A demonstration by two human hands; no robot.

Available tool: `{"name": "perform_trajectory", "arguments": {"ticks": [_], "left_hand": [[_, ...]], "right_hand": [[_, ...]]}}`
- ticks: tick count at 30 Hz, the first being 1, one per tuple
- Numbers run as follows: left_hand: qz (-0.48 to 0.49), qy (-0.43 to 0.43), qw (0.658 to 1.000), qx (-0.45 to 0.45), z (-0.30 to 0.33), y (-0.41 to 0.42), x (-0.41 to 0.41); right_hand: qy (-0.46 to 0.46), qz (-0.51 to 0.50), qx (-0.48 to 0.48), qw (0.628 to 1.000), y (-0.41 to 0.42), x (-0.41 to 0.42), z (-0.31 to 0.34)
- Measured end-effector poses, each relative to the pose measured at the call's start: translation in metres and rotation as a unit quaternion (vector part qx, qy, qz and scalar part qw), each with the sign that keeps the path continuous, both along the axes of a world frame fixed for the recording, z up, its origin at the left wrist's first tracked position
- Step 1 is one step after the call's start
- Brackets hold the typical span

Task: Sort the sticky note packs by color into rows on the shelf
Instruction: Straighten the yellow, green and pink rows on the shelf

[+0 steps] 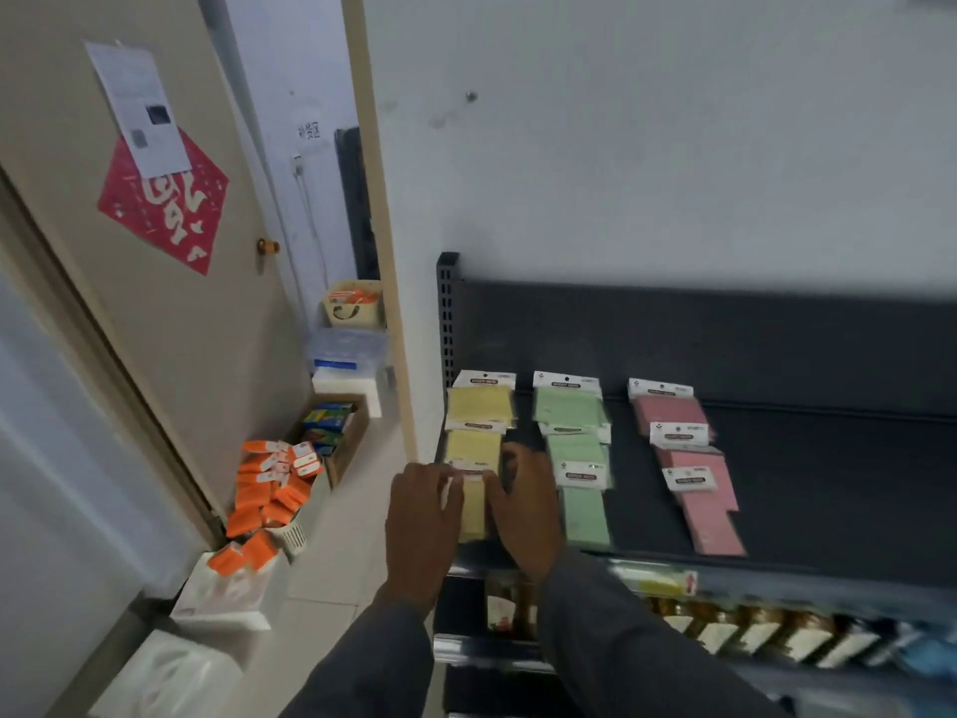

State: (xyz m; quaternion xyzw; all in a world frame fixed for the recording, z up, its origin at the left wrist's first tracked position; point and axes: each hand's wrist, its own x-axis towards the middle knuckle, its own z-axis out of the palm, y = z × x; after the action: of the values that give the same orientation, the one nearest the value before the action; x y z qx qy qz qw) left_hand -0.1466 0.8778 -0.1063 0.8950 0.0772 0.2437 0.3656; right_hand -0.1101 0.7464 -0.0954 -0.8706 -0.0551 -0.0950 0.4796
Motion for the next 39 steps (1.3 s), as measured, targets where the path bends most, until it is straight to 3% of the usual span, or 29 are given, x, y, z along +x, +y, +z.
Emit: {"name": "perform_trajectory", "arguments": {"ticks": [4,8,15,21,27,30,34,39], "left_hand": [[-0.072,-0.059,0.995,0.049,0.027,-0.071,0.027],[-0.173,-0.097,0.977,0.074,0.041,-0.189,0.049],[-0.308,-0.088,0.945,0.069,0.038,-0.436,0.065],[-0.395,-0.079,0.911,0.086,0.033,-0.623,0.064],[-0.430,-0.049,0.879,0.197,0.021,-0.735,0.080],[-0.423,0.017,0.874,0.237,0.018,-0.778,0.105],[-0.377,0.125,0.866,0.306,0.008,-0.827,0.146],[-0.355,0.131,0.856,0.351,-0.002,-0.874,0.188]], "right_hand": [[-0.057,-0.033,-0.023,0.998,-0.069,0.005,0.017],[-0.081,-0.109,-0.034,0.990,-0.189,0.009,0.036],[-0.049,-0.266,-0.064,0.961,-0.441,-0.012,0.042],[0.006,-0.330,-0.094,0.939,-0.615,-0.037,0.034],[0.047,-0.391,-0.078,0.916,-0.721,-0.025,0.014],[0.078,-0.420,-0.087,0.900,-0.761,-0.008,0.015],[0.161,-0.441,-0.099,0.877,-0.814,0.029,0.002],[0.288,-0.466,-0.092,0.831,-0.867,0.079,-0.001]]}}
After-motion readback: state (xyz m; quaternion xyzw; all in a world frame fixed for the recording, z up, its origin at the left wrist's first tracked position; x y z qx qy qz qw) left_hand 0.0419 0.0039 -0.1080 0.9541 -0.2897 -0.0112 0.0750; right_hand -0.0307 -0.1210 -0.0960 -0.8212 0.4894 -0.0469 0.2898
